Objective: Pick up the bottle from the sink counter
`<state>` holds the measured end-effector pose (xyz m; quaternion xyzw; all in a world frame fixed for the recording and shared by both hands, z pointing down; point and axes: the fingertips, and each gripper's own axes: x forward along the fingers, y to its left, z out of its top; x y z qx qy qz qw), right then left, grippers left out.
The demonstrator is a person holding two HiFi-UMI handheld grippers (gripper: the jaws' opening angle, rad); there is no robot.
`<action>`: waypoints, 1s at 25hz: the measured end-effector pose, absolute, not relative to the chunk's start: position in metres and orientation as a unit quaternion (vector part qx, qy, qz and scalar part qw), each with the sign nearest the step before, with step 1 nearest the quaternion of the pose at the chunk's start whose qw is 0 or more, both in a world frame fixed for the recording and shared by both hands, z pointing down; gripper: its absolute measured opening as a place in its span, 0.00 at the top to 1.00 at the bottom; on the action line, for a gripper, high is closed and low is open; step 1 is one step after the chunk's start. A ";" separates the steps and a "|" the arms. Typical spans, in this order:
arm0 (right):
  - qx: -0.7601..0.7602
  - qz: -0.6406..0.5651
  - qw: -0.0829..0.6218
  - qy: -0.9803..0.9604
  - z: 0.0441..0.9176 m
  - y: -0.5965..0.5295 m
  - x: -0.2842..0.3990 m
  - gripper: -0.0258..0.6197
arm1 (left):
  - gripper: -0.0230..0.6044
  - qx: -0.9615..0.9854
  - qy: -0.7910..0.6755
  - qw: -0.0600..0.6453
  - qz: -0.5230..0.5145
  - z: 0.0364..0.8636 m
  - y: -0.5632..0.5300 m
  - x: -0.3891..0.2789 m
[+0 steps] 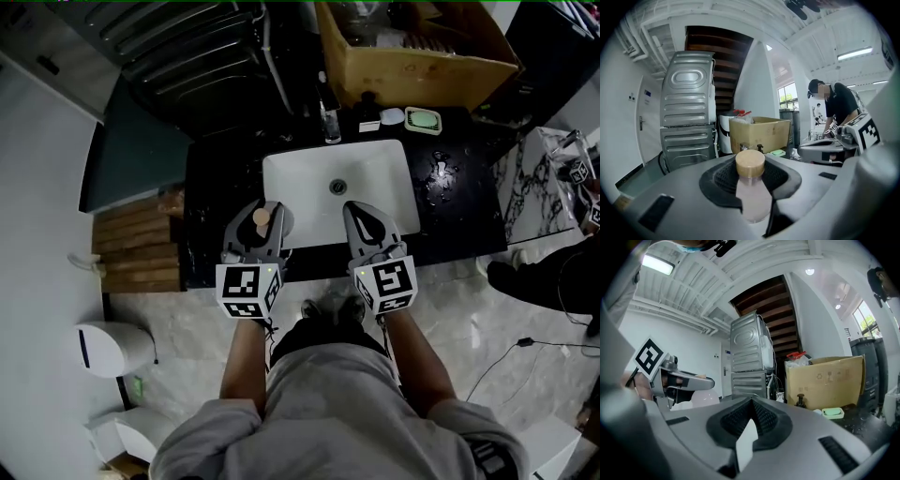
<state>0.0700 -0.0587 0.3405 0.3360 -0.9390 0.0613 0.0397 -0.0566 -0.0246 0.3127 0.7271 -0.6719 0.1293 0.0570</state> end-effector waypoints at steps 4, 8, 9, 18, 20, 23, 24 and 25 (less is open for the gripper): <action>0.350 0.060 0.038 -0.934 0.338 -0.060 0.075 0.95 | 0.77 0.735 -0.663 0.067 0.125 0.318 -0.023 -0.048; 0.353 0.042 0.044 -0.933 0.329 -0.055 0.070 0.95 | 0.77 0.739 -0.659 0.063 0.129 0.316 -0.021 -0.046; 0.355 0.037 0.048 -0.933 0.326 -0.054 0.068 0.95 | 0.77 0.739 -0.659 0.060 0.129 0.314 -0.021 -0.047; 0.359 0.013 0.049 -0.932 0.310 -0.046 0.055 0.95 | 0.77 0.744 -0.655 0.049 0.122 0.301 -0.013 -0.048; 0.358 0.009 0.046 -0.933 0.306 -0.046 0.054 0.95 | 0.77 0.746 -0.654 0.045 0.121 0.297 -0.012 -0.047; 0.362 0.007 0.053 -0.931 0.308 -0.046 0.056 0.95 | 0.77 0.746 -0.654 0.042 0.121 0.296 -0.012 -0.047; 0.363 0.006 0.055 -0.930 0.309 -0.045 0.055 0.95 | 0.77 0.745 -0.654 0.042 0.120 0.296 -0.011 -0.047; 0.363 0.005 0.056 -0.930 0.309 -0.045 0.055 0.95 | 0.77 0.745 -0.655 0.042 0.120 0.296 -0.011 -0.047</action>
